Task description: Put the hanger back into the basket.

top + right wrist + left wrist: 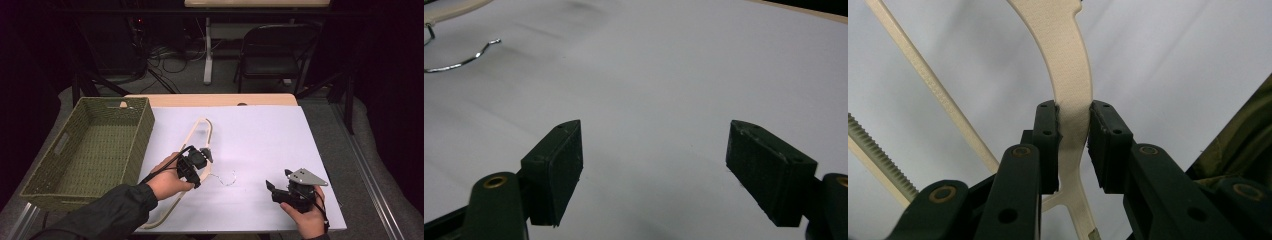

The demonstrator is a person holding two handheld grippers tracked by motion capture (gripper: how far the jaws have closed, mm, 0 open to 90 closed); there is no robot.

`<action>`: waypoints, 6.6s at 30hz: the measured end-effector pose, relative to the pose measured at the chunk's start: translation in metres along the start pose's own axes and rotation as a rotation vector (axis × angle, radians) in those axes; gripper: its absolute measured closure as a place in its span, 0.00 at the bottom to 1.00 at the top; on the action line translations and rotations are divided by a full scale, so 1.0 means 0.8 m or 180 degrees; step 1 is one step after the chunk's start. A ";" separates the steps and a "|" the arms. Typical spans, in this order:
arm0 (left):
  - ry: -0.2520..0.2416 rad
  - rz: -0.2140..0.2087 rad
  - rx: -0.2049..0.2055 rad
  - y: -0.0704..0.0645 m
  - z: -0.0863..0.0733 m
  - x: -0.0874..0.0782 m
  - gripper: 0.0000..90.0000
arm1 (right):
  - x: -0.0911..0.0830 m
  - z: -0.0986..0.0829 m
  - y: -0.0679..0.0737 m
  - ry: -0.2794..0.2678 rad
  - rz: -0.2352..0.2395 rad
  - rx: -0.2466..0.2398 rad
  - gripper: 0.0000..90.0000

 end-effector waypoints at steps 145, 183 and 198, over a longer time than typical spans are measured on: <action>-0.1444 -0.0235 -0.2783 0.292 -0.145 -0.167 0.83 | 0.004 -0.003 0.003 0.0080 0.0036 -0.0029 0.25; -0.1500 -0.0444 -0.2756 0.288 -0.175 -0.150 0.83 | 0.009 -0.004 0.004 0.0083 0.0049 -0.0022 0.25; -0.1443 -0.0355 -0.2917 0.300 -0.199 -0.126 0.83 | 0.011 -0.005 0.005 0.0084 0.0061 -0.0030 0.25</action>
Point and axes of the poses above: each handheld gripper's, and its own axes: x roughly forward along the jaws, z roughly out of its top, y roughly to its left, the point moved 5 cm from there along x, roughly forward along the jaws, and after that the axes turned 9 degrees about -y, right-handed, at the moved point
